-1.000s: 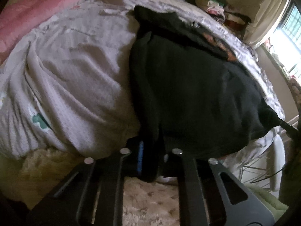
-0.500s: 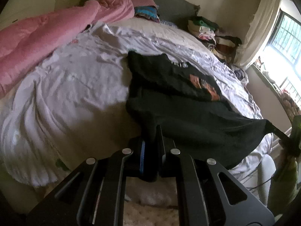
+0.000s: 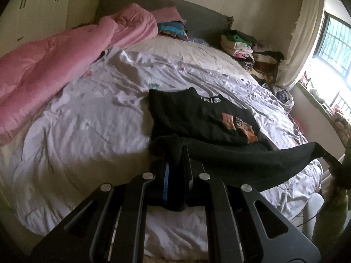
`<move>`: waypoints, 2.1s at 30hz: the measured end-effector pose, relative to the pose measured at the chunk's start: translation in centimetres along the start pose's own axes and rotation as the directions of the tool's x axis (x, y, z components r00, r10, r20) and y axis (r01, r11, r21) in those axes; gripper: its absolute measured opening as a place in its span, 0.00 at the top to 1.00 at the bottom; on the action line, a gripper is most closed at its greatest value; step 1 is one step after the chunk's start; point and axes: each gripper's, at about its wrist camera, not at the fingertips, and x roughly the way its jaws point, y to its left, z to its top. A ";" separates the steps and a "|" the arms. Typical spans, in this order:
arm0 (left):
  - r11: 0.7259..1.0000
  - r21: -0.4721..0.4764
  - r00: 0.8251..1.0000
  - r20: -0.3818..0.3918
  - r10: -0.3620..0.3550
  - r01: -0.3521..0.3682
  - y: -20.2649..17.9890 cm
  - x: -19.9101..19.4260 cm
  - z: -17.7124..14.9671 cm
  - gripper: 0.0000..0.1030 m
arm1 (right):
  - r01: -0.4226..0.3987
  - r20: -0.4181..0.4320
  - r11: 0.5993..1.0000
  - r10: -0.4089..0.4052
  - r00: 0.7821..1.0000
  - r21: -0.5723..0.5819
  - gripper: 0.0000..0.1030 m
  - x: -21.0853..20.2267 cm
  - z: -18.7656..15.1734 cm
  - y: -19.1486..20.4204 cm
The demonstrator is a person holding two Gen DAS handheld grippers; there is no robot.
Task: Fold small clothes
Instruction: 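Lift the hem with the right gripper and fold it toward the collar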
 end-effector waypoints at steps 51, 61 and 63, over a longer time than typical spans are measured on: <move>0.996 -0.037 0.997 0.007 0.080 -0.079 2.2 11.0 8.1 0.96 | 0.169 0.006 0.983 -0.169 0.986 -0.079 0.92 13.3 7.4 -1.3; 0.993 -0.008 0.993 -0.022 0.114 -0.114 2.5 14.5 8.1 0.96 | 0.208 -0.039 0.976 -0.211 0.977 -0.065 0.92 17.2 6.8 -2.5; 0.993 -0.005 0.993 -0.026 0.117 -0.117 2.6 15.1 8.1 0.95 | 0.213 -0.046 0.975 -0.216 0.975 -0.064 0.92 17.7 6.6 -2.6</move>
